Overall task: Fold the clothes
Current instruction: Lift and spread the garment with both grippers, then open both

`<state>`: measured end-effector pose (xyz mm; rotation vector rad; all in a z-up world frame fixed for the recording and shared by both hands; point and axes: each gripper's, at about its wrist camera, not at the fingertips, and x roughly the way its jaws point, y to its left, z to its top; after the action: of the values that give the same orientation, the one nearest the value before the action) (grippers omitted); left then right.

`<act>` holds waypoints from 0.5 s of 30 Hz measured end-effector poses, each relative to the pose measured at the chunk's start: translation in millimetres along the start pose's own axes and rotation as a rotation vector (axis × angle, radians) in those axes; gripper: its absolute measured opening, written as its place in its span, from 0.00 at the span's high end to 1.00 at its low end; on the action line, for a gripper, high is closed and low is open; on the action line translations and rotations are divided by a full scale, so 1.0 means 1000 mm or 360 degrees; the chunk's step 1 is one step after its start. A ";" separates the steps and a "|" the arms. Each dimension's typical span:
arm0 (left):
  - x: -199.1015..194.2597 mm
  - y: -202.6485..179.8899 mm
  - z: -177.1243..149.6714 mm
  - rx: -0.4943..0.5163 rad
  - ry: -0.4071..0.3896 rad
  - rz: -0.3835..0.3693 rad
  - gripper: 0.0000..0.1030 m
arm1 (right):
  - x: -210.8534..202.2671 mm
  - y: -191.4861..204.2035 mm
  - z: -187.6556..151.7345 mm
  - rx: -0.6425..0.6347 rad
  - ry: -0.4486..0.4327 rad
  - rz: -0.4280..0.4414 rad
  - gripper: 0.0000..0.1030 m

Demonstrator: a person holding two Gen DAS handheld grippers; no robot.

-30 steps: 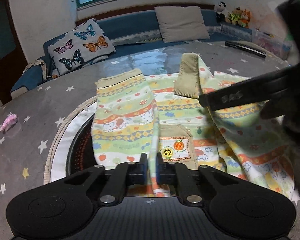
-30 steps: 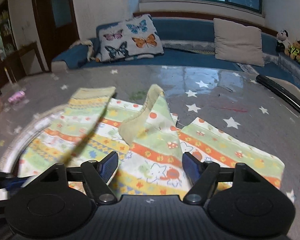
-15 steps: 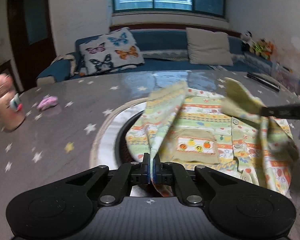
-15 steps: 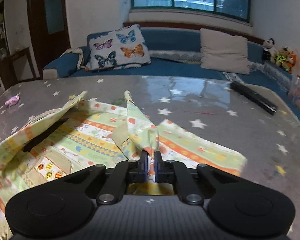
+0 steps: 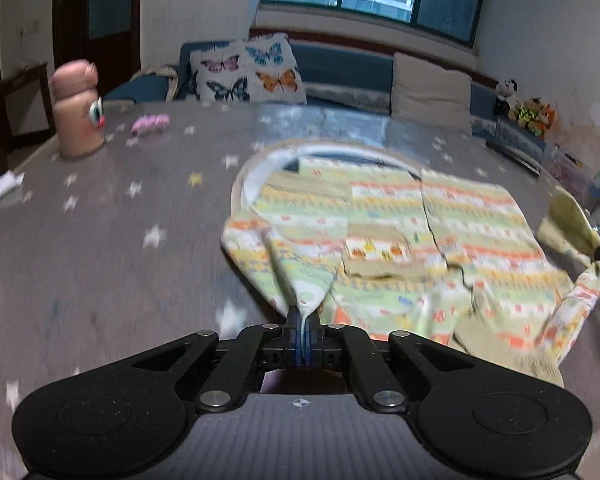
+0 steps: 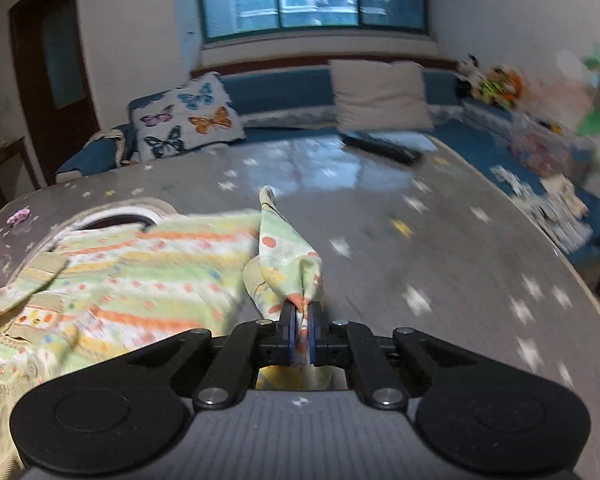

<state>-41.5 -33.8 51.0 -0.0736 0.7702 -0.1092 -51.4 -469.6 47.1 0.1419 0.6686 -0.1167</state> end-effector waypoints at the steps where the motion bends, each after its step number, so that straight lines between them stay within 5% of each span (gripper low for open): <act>1: -0.002 0.000 -0.006 -0.0001 0.0020 -0.0006 0.98 | -0.004 -0.007 -0.008 0.0036 0.0022 -0.0011 0.94; 4: -0.006 -0.004 -0.017 0.0012 0.0063 -0.0015 0.98 | -0.016 -0.028 -0.031 0.0149 0.0087 -0.0049 0.90; 10: -0.004 -0.003 -0.016 0.0032 0.0078 0.0005 0.91 | -0.036 -0.059 -0.057 0.0265 0.0091 -0.0150 0.63; 12: -0.006 -0.005 -0.015 0.0053 0.0061 0.0017 0.67 | -0.039 -0.064 -0.057 0.0259 0.0072 -0.0180 0.60; 15: -0.011 -0.005 -0.014 0.0084 0.0019 0.0057 0.51 | -0.038 -0.065 -0.054 0.0234 0.0037 -0.0252 0.48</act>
<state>-59.3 -38.3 49.0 -0.0092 0.7795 -0.0961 -124.3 -521.7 22.9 0.2318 0.6941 -0.3173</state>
